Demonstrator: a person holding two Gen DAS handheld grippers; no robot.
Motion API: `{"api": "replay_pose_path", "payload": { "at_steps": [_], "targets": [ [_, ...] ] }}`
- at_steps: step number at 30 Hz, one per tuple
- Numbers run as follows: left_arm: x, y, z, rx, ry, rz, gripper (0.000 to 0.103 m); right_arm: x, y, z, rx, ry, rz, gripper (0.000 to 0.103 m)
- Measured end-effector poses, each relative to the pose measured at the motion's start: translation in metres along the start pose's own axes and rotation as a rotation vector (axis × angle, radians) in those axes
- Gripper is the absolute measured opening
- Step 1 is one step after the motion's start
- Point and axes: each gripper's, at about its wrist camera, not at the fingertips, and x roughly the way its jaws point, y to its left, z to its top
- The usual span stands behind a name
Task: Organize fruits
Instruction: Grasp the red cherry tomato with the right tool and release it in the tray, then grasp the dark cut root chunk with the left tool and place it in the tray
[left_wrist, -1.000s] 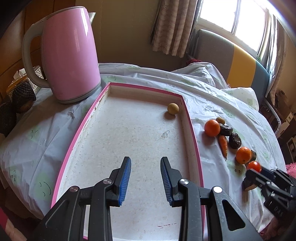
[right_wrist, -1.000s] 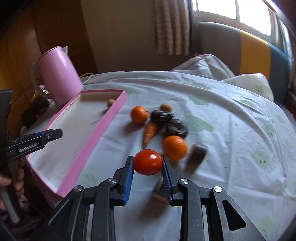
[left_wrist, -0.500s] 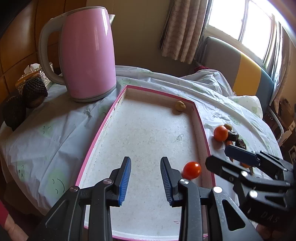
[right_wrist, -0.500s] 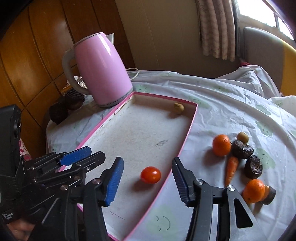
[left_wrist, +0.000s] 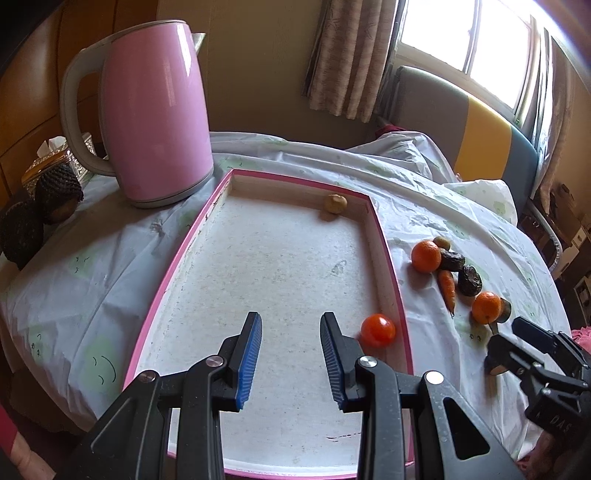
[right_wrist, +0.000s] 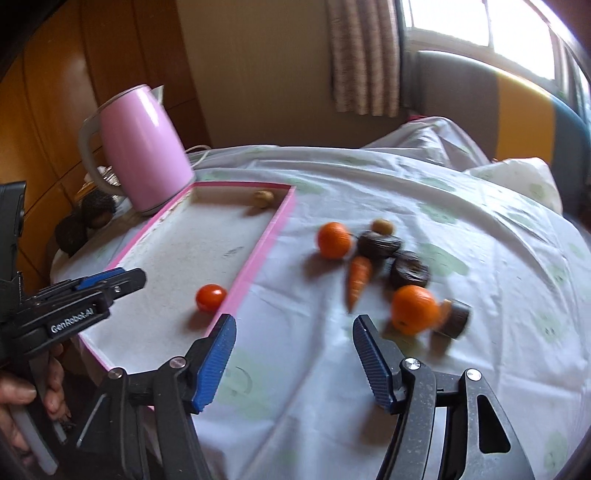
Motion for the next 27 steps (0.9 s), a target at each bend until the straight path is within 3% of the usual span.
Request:
{"api": "replay_pose_path", "payload": {
  "at_steps": [19, 27],
  "targets": [
    [0.002, -0.041, -0.003, 0.094, 0.028, -0.076, 0.033, -0.042, -0.108, -0.033, 0.220, -0.021, -0.254, 0.072],
    [-0.001, -0.079, -0.009, 0.229, 0.039, -0.168, 0.033, -0.042, -0.128, -0.044, 0.278, -0.001, -0.303, 0.072]
  ]
}}
